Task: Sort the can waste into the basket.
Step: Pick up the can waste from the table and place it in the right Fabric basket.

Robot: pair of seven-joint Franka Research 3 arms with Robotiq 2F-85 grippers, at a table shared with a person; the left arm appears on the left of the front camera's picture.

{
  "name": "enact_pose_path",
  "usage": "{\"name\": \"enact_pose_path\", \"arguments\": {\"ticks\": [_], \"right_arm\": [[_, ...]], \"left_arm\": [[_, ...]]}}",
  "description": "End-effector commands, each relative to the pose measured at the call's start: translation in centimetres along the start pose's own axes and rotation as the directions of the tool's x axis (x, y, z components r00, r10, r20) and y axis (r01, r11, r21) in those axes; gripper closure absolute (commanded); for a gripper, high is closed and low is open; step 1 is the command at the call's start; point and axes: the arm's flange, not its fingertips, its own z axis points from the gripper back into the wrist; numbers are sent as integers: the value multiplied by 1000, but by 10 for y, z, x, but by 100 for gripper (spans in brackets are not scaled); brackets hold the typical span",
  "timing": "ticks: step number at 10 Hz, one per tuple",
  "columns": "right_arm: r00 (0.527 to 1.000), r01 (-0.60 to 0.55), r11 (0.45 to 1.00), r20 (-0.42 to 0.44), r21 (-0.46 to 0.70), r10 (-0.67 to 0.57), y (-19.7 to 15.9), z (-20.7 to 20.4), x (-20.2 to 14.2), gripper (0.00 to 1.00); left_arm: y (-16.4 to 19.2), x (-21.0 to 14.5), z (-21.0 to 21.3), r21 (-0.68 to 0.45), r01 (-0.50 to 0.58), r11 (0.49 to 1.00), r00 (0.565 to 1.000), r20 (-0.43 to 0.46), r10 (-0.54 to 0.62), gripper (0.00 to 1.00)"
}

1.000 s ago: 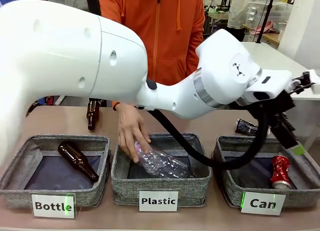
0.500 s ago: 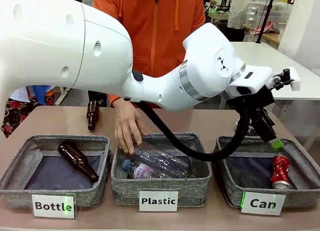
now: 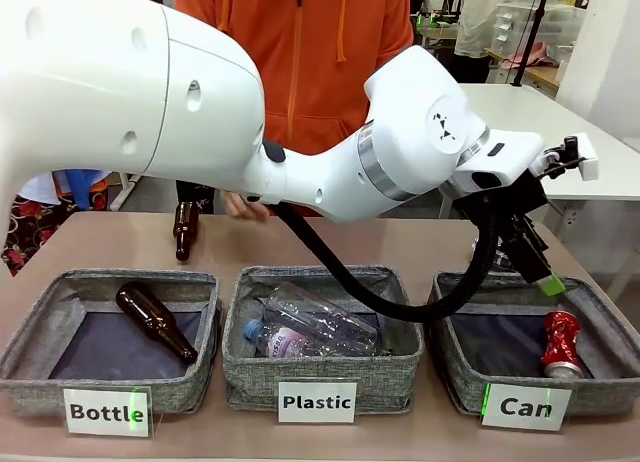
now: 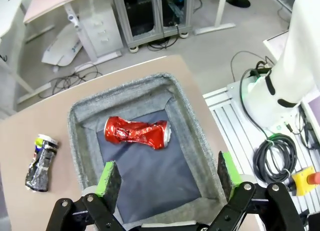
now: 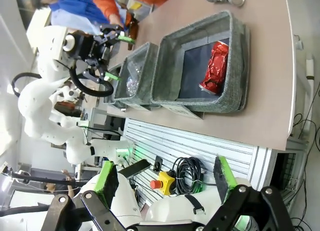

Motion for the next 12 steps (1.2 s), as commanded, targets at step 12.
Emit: {"name": "enact_pose_path", "arguments": {"ticks": [12], "right_arm": [[982,-85,976,-149,199,115,131,-292,118,0]], "left_arm": [[-213,-272,385,24,-879,477,432,463,774,0]]}}
